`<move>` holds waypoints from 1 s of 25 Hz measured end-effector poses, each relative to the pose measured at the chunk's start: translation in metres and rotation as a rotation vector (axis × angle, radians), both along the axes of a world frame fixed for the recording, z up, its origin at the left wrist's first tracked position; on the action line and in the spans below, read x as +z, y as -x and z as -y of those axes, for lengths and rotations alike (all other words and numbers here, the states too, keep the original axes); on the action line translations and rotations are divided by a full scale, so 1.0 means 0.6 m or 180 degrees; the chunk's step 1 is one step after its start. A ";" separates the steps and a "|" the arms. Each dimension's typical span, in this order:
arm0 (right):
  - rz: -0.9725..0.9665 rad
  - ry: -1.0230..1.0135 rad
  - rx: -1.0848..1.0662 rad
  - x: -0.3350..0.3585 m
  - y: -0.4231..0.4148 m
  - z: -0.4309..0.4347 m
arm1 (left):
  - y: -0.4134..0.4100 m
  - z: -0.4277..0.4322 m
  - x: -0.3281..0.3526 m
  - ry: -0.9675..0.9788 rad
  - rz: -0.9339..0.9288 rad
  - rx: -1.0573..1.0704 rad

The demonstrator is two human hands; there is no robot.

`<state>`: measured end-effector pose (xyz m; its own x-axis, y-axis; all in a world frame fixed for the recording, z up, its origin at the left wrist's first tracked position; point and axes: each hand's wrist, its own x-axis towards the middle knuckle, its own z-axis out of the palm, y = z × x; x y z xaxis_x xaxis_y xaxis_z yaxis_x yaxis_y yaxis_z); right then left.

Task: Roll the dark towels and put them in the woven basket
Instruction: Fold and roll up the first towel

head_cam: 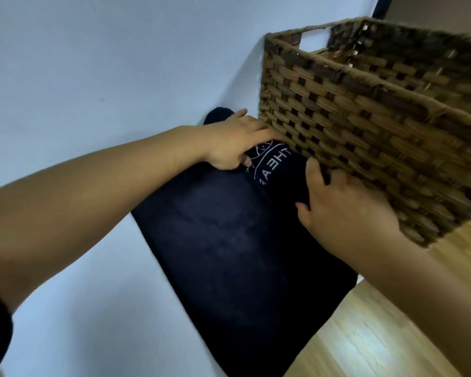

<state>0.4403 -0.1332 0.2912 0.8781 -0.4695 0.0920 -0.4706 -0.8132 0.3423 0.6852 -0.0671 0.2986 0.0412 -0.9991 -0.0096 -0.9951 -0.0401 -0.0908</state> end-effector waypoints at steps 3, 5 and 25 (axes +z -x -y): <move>0.0021 0.0106 -0.0201 -0.013 0.008 -0.070 | 0.002 -0.068 -0.034 0.0675 0.0030 -0.0164; -0.0098 -0.0244 -0.0122 -0.031 0.018 -0.136 | 0.009 -0.132 -0.066 0.0999 -0.0100 0.0042; 0.0246 -0.2448 -0.0107 0.026 0.039 -0.029 | 0.018 -0.050 0.035 -0.0842 0.0170 0.0275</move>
<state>0.4168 -0.1159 0.3069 0.8667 -0.4524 -0.2103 -0.4988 -0.7939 -0.3478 0.6746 -0.0369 0.3199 0.1336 -0.9550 -0.2650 -0.9825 -0.0926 -0.1617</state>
